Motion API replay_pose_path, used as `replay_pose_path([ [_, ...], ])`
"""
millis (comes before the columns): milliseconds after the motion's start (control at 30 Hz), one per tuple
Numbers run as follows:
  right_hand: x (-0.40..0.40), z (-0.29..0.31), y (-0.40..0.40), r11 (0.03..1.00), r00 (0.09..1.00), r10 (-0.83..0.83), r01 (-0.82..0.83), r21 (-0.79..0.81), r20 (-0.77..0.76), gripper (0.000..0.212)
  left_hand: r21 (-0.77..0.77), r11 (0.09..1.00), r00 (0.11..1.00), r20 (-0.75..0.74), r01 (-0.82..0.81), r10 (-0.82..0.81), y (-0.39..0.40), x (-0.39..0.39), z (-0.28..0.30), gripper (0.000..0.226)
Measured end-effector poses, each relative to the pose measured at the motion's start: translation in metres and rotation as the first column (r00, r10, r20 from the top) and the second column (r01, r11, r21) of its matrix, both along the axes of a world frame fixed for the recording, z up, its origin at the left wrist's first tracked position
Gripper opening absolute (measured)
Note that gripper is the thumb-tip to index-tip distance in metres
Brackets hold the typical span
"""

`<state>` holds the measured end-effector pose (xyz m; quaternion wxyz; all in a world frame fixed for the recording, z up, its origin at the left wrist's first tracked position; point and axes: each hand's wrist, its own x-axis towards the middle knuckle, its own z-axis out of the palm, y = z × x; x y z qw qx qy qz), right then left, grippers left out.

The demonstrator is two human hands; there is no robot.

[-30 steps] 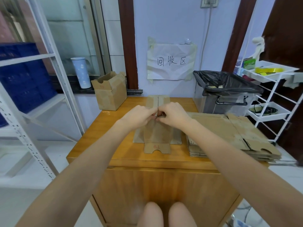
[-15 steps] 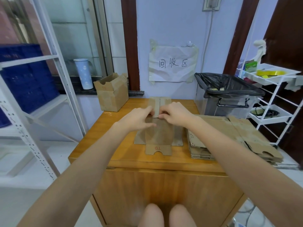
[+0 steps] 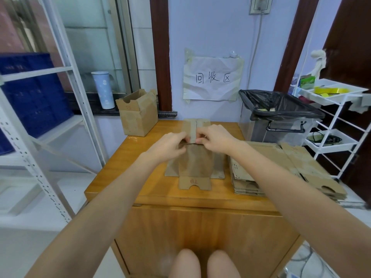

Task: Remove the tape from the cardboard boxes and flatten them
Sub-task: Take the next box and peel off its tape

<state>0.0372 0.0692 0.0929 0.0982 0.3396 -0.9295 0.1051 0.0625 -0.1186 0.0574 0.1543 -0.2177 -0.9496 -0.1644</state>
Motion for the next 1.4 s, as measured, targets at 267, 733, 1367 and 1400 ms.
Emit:
replay_pose_path([
  [267, 0.000, 0.000, 0.001, 1.000, 1.000, 0.009, -0.009, 0.019, -0.004, 0.013, -0.102, 0.995, 0.995, 0.096, 0.004, 0.006, 0.002, -0.006, 0.016, 0.038],
  [733, -0.002, -0.004, 0.003, 0.998, 0.999, -0.007, 0.009, -0.064, 0.032, 0.016, 0.360, 0.858, 0.926, 0.235, -0.366, 0.296, 0.007, 0.011, -0.039, 0.076],
  [1367, -0.003, -0.001, 0.002, 0.999, 0.998, -0.010, 0.013, -0.042, 0.066, 0.018, -0.350, 0.916, 0.967, -0.225, -0.194, 0.119, -0.029, 0.007, 0.014, 0.023],
  [1400, -0.003, -0.001, 0.003, 0.999, 0.997, -0.012, 0.015, -0.043, 0.070, 0.018, -0.401, 0.894, 0.965, -0.240, -0.198, 0.107, -0.032, 0.006, 0.022, 0.024],
])
